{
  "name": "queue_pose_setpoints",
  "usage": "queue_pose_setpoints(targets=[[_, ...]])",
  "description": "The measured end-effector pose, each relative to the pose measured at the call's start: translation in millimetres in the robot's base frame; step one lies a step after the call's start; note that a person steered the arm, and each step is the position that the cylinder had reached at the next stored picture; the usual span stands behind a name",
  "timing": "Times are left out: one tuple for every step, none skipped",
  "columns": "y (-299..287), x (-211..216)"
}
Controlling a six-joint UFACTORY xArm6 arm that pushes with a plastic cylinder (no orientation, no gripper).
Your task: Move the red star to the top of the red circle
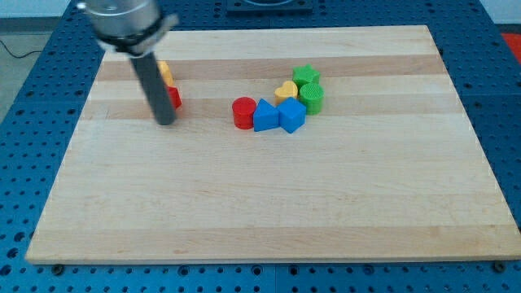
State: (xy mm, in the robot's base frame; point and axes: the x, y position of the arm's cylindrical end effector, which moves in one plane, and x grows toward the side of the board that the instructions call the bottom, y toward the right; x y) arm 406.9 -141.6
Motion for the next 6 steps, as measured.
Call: queue_pose_setpoints(targets=[[6,0],[-58,3],[-102,-3],[-73,-25],[-2,-34],[58,-40]])
